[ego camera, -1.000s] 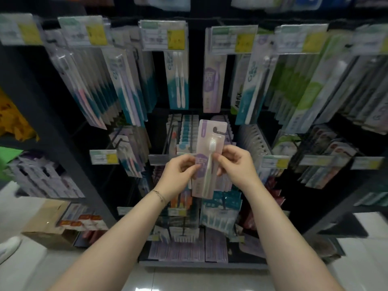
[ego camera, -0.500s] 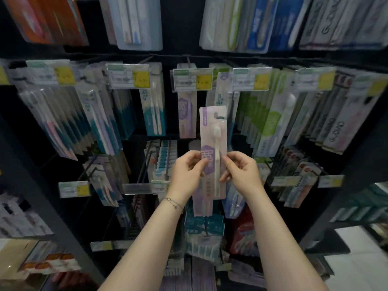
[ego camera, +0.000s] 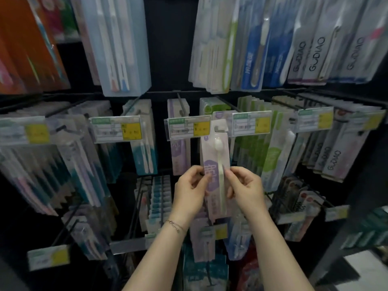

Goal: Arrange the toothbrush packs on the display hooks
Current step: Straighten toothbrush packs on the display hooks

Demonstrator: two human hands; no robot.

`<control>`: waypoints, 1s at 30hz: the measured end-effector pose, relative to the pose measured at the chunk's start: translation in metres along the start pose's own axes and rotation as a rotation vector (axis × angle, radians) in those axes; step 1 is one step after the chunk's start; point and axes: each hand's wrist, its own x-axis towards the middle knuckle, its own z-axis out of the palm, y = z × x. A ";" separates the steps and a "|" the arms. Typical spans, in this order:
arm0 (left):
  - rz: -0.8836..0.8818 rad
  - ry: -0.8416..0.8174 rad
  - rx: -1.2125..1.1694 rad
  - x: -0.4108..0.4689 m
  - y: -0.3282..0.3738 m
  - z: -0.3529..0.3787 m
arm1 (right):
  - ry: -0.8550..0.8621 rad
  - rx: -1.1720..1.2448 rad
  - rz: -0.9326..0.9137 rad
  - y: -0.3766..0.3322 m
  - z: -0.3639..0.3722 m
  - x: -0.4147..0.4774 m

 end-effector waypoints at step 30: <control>-0.007 0.230 -0.030 0.033 -0.023 -0.046 | -0.183 -0.006 -0.049 0.027 0.072 0.045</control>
